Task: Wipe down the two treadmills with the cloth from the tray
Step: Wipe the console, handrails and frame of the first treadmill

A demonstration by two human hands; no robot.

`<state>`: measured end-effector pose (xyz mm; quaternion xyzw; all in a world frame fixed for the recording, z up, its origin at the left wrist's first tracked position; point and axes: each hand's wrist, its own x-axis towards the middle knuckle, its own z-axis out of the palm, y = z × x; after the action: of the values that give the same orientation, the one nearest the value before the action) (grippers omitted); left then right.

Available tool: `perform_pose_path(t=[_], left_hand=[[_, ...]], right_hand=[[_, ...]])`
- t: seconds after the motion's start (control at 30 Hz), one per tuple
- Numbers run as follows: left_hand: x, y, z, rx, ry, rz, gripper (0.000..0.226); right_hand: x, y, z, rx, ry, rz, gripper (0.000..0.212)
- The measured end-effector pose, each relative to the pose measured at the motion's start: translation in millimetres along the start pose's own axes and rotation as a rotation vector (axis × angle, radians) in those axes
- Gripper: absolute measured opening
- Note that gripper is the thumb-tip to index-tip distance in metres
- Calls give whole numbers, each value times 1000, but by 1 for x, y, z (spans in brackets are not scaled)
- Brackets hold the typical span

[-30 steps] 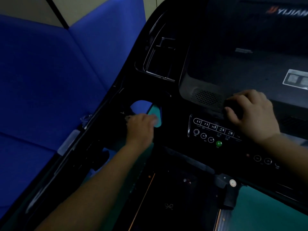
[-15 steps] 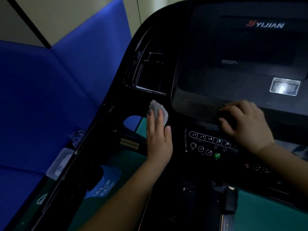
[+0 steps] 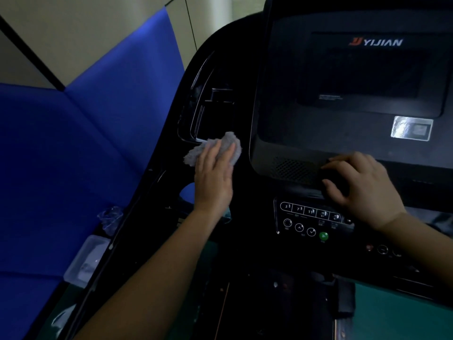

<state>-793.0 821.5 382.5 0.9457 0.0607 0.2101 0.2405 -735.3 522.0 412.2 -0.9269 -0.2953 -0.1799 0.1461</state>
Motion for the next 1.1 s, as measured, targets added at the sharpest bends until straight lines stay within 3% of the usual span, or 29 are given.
perform_pose_path(t=[0.17, 0.33, 0.7, 1.1], left_hand=[[38, -49, -45, 189, 120, -248, 48], [41, -58, -45, 205, 173, -447, 51], [160, -49, -42, 197, 102, -232, 59], [294, 23, -22, 218, 87, 96, 56]], right_hand=[[1, 0, -1, 3, -10, 5, 36], [1, -1, -1, -4, -12, 15, 39], [1, 0, 0, 12, -10, 20, 34], [1, -2, -1, 25, -7, 27, 31]])
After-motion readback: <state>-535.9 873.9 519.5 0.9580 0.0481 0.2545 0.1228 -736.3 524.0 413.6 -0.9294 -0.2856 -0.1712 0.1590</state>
